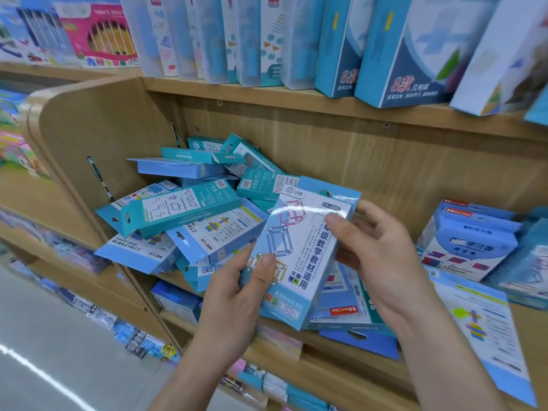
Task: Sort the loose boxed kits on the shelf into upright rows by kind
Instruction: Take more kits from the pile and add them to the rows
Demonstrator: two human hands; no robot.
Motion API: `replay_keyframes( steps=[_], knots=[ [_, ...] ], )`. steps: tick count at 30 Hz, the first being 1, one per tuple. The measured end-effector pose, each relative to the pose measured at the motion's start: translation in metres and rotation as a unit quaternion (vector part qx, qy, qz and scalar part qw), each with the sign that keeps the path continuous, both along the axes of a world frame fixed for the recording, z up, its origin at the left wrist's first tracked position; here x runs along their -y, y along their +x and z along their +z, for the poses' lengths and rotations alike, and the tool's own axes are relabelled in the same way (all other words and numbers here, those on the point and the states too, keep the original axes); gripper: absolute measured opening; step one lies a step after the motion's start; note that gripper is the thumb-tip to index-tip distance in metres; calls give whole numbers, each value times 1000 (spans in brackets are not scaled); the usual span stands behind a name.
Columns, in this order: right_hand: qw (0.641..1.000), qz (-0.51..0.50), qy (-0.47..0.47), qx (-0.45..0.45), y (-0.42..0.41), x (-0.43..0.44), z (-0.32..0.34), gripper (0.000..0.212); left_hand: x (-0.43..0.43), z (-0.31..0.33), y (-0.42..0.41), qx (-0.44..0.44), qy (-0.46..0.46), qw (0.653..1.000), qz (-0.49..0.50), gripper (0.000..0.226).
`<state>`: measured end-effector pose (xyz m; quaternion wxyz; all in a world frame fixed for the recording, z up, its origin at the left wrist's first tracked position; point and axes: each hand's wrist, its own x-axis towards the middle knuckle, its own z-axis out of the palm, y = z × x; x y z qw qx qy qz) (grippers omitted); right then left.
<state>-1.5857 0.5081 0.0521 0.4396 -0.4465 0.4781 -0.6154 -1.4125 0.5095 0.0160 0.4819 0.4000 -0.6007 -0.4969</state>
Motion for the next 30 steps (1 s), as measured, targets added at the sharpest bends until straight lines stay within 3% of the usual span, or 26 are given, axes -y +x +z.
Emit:
replay_keyframes(
  steps=[4,8,15,19,26,30],
  knots=[
    [1000,-24,-12,-7,-16,-14,2,39,1,0,-7,36,11,998,-45,25],
    [999,-29,-35,17,-39,-35,1,38,3,-1,-27,62,5,992,-105,44],
    [993,-102,-58,8,-90,-84,-5,42,-3,1,-86,180,-85,967,-160,51],
    [981,-185,-58,-2,-125,-110,-5,42,-17,8,-139,217,-102,946,-217,40],
    [944,-280,-6,-173,-201,-149,-17,53,-31,17,-250,336,-224,889,-215,37],
    [919,-338,29,-199,-243,-153,-39,50,-30,0,-309,354,-254,874,-213,43]
  ],
)
